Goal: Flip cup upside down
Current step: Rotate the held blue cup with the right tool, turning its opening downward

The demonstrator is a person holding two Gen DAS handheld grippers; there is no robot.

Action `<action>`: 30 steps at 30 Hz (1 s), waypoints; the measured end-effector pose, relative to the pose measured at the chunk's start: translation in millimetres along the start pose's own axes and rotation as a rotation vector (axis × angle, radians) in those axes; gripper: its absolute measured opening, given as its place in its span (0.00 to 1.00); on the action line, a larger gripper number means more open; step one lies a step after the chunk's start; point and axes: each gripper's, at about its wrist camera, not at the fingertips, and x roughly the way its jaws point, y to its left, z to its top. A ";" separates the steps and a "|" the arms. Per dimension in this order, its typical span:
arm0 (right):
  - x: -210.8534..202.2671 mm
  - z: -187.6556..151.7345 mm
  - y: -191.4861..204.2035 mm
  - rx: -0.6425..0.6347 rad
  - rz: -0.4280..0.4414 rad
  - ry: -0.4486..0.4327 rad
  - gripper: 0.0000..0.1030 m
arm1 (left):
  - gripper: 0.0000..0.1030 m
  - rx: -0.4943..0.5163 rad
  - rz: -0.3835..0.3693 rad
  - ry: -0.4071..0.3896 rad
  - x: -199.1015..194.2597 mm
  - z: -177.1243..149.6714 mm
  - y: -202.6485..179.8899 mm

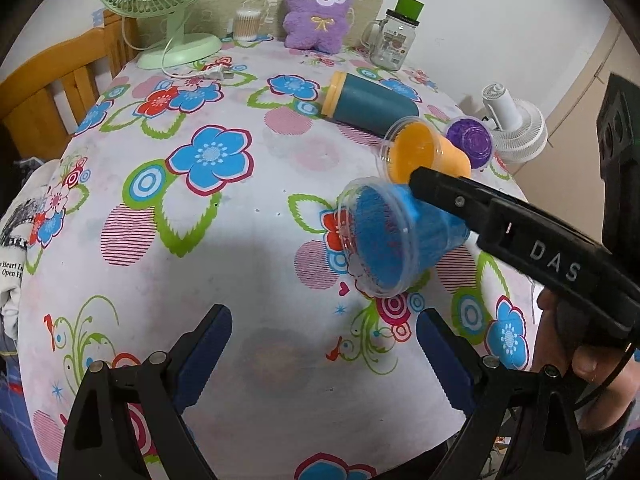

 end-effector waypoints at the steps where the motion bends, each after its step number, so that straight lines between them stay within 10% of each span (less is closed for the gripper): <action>1: -1.4 -1.2 -7.0 0.045 0.009 -0.010 0.79 | 0.92 0.000 0.001 0.001 0.2 -0.3 0.1; 3: -5.7 -4.3 -17.8 0.117 0.037 -0.042 0.95 | 0.92 0.000 0.002 0.002 0.6 -0.8 0.2; 18: 34.7 -28.6 -60.4 0.674 0.232 0.131 0.96 | 0.92 -0.008 0.013 -0.008 -2.2 -3.2 5.3; 30: 27.5 -17.8 -51.2 0.595 0.178 0.058 0.69 | 0.92 -0.031 0.016 -0.017 -5.9 -3.4 16.6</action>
